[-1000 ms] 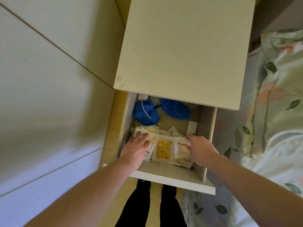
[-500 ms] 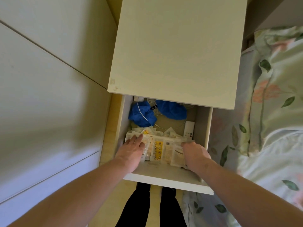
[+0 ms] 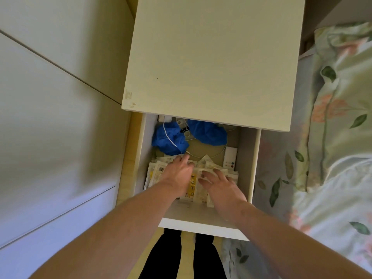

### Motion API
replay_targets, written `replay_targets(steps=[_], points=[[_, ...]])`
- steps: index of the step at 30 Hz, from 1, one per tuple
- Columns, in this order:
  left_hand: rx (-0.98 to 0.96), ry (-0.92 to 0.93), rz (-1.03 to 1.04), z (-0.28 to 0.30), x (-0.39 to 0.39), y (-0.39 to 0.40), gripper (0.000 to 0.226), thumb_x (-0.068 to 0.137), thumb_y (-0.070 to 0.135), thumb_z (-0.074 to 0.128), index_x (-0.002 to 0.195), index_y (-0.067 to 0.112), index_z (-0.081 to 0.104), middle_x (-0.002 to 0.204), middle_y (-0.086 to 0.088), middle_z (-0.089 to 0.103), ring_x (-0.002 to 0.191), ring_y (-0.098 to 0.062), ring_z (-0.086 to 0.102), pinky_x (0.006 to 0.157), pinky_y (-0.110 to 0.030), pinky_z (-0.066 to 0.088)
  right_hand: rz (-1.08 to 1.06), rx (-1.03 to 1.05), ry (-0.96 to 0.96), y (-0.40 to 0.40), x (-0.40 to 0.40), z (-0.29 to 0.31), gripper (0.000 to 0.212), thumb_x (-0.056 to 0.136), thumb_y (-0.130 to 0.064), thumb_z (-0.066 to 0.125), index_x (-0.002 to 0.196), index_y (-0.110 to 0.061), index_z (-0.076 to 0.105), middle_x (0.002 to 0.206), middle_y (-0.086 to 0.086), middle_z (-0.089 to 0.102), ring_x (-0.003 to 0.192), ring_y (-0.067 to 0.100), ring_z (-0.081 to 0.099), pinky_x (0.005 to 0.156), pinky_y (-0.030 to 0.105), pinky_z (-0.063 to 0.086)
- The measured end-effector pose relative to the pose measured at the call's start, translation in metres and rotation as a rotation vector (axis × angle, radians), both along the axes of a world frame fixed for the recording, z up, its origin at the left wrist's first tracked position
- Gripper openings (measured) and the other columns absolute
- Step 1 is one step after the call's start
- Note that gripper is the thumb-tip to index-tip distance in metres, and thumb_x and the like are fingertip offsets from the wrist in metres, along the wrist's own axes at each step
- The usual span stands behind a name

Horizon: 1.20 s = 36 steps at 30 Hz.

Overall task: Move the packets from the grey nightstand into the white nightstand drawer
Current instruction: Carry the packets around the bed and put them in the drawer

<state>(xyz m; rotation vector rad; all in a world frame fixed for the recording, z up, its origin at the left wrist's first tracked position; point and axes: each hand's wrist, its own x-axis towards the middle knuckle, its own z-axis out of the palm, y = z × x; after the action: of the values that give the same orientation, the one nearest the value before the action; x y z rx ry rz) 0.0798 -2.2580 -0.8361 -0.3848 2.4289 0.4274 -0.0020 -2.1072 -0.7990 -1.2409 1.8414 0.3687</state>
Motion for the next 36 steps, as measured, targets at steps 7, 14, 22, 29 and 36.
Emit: replay_targets(steps=[7,14,22,29,36], points=[[0.052,0.095,0.020,-0.010,-0.006,0.001,0.043,0.082,0.005,0.076,0.121,0.023,0.068,0.137,-0.002,0.046,0.118,-0.020,0.054,0.092,-0.037,0.057,0.206,0.095,-0.047,0.005,0.002,-0.015,0.079,0.092,-0.009,0.065,0.161,-0.022,0.026,0.172,-0.002,0.000,0.156,0.036,-0.015,0.126,0.060,0.003],[0.108,0.146,0.115,-0.003,-0.003,0.002,0.022,0.091,0.014,0.073,0.108,0.027,0.071,0.113,0.009,0.060,0.099,-0.010,0.057,0.083,-0.030,0.057,0.258,0.140,0.005,0.017,-0.004,-0.001,0.077,0.097,-0.021,0.058,0.163,-0.017,0.017,0.172,0.002,0.006,0.156,0.035,-0.018,0.123,0.064,-0.008],[0.046,0.099,0.134,-0.015,-0.002,0.007,0.051,0.083,-0.003,0.070,0.126,0.025,0.065,0.131,0.000,0.051,0.111,-0.019,0.057,0.088,-0.038,0.058,0.261,0.100,-0.064,0.006,0.010,-0.002,0.085,0.094,-0.012,0.059,0.164,-0.019,0.010,0.172,0.001,-0.001,0.156,0.034,-0.018,0.125,0.062,-0.003],[0.092,0.156,0.158,-0.017,-0.004,0.008,0.020,0.091,0.013,0.072,0.107,0.025,0.072,0.115,0.006,0.059,0.105,-0.014,0.057,0.082,-0.030,0.053,0.224,0.170,-0.065,0.015,0.010,-0.006,0.086,0.093,-0.013,0.062,0.164,-0.019,0.012,0.172,0.001,0.005,0.157,0.033,-0.016,0.125,0.062,-0.003],[0.176,0.250,0.372,0.016,0.005,0.003,0.009,0.101,0.023,0.057,0.101,0.028,0.050,0.087,0.008,0.062,0.075,-0.008,0.059,0.056,-0.022,0.041,0.104,0.192,-0.075,0.035,0.007,0.002,0.084,0.091,-0.005,0.063,0.162,-0.016,0.020,0.169,0.000,0.014,0.157,0.034,-0.008,0.127,0.054,0.012]])
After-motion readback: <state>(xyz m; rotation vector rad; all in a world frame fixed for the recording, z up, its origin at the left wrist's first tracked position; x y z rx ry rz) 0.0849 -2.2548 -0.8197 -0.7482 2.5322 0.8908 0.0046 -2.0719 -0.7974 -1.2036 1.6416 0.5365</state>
